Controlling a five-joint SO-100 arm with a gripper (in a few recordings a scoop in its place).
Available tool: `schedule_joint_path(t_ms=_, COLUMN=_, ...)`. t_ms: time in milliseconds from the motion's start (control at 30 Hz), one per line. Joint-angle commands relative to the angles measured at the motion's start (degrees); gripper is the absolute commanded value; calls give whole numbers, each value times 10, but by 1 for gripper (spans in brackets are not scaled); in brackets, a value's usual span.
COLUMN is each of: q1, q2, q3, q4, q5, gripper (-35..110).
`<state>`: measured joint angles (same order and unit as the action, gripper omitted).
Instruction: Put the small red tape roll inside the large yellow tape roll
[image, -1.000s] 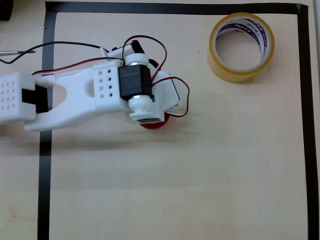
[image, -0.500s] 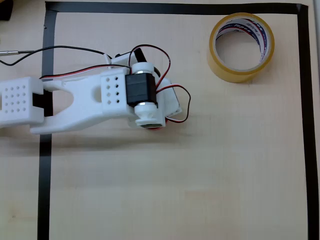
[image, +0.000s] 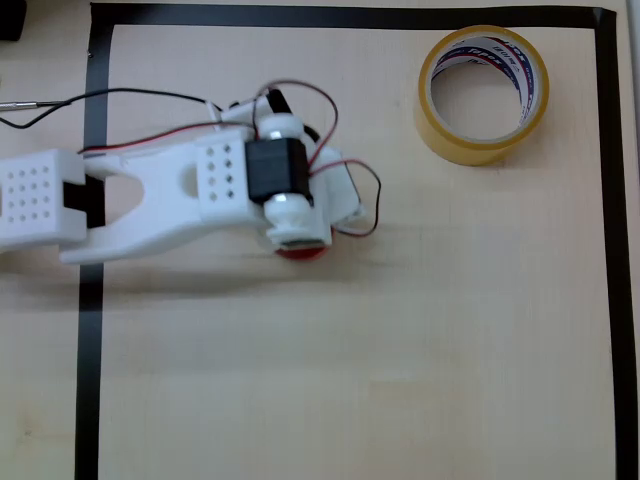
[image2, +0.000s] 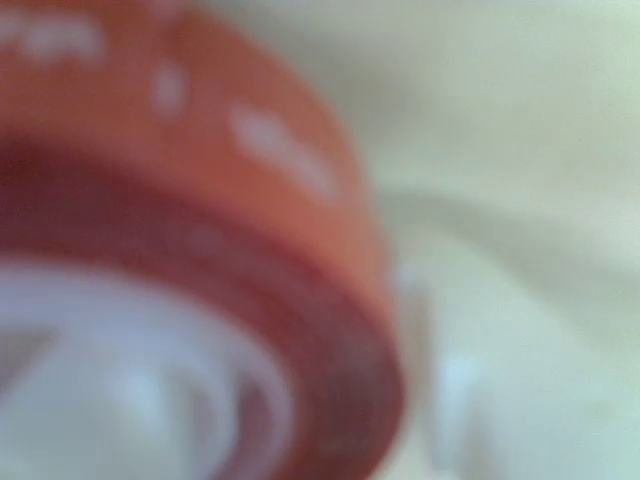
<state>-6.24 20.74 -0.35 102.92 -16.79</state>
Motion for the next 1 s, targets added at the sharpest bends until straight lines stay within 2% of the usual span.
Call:
schedule_joint_path(t_ms=0, q1=-38, q2=166, q3=-75, q4=-5, q5=-14, gripper=0)
schedule_joint_path(t_ms=200, q1=-61, q2=208, q3=-86, q4=-80, q5=-14, gripper=0)
schedule_joint_path(t_ms=367, q1=-60, q2=209, q3=-105, q4=-190, q5=-11, gripper=0)
schedule_joint_path(t_ms=767, q1=-71, q2=106, q3=-124, q4=-404, q5=2, gripper=0)
schedule_joint_path(t_ms=967, q1=-89, q2=67, q3=-124, q4=-445, q5=7, gripper=0)
